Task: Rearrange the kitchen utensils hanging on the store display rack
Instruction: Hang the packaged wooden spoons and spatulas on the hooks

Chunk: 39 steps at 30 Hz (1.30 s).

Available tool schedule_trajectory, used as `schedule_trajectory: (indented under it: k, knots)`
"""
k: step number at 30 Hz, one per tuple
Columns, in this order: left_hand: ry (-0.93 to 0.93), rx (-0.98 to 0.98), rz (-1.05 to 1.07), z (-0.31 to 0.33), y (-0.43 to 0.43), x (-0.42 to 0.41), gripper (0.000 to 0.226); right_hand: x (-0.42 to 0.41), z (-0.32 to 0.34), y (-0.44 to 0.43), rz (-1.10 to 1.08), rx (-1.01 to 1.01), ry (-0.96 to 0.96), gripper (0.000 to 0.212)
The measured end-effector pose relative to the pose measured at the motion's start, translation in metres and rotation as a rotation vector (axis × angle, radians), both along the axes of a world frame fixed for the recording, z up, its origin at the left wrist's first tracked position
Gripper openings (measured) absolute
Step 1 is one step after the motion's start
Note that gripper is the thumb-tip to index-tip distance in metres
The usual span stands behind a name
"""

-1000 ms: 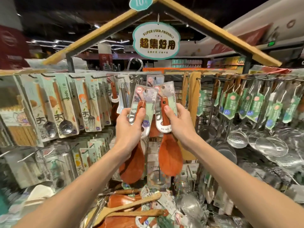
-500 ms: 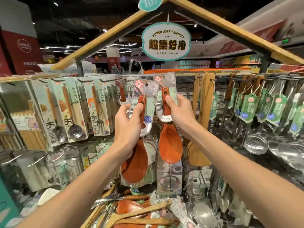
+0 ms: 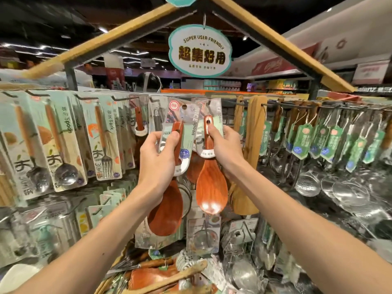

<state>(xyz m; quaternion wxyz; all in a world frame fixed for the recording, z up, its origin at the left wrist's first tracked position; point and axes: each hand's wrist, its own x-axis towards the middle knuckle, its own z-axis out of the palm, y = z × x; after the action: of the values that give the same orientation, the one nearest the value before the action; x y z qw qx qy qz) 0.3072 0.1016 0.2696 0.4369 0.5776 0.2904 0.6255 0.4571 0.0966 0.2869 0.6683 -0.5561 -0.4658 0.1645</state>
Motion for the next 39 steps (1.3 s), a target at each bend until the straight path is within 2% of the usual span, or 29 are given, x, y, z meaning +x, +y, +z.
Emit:
schedule_trajectory:
  k: [4,12,16,19,21,24,26,33,39]
  knots:
    - [0.003,-0.064,0.012,0.005,-0.006,0.008,0.023,0.013,0.003,0.014,0.035,-0.059,-0.043,0.02]
    - [0.031,-0.042,0.052,0.007,-0.01,0.019,0.013,0.032,-0.005,0.03,0.113,-0.129,-0.003,0.024]
    - [0.058,-0.036,0.049,0.003,-0.007,0.02,0.036,0.036,-0.013,0.03,-0.038,-0.182,-0.098,0.031]
    - [0.137,0.056,0.07,-0.002,-0.01,0.018,0.046,0.028,-0.025,0.002,-0.139,-0.087,-0.133,0.039]
    - [0.19,0.149,0.106,-0.006,-0.011,0.019,0.049,0.018,-0.033,-0.023,-0.02,0.035,-0.089,0.037]
    - [0.204,0.207,0.09,-0.006,-0.012,0.024,0.046,0.003,-0.036,-0.047,0.22,0.077,-0.059,0.041]
    - [0.212,0.214,0.066,-0.002,-0.013,0.029,0.043,0.0,-0.034,-0.05,0.279,0.107,-0.094,0.044]
    - [0.187,0.292,0.056,0.015,-0.005,0.047,0.039,0.009,-0.016,-0.046,0.222,0.166,-0.113,0.048]
    - [0.197,0.291,0.037,0.022,0.006,0.056,0.044,0.015,-0.01,-0.035,0.135,0.157,-0.169,0.066]
